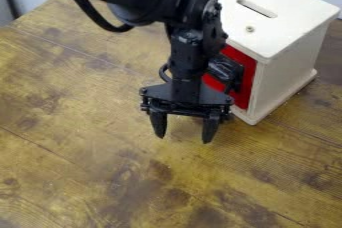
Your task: Close the drawer
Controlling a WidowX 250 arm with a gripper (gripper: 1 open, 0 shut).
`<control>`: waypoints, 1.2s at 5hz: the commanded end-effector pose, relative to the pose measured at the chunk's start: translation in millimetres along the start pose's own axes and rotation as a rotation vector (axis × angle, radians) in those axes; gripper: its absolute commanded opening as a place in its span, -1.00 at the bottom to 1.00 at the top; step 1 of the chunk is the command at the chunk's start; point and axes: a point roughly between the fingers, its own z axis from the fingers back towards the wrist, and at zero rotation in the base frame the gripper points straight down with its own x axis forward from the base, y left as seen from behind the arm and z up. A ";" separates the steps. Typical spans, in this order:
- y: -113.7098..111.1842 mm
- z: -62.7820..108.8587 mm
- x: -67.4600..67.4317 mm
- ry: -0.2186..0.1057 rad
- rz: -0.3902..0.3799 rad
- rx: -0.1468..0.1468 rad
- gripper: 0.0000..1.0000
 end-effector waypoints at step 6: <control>28.4 62.6 34.8 -0.132 -0.048 -0.062 1.00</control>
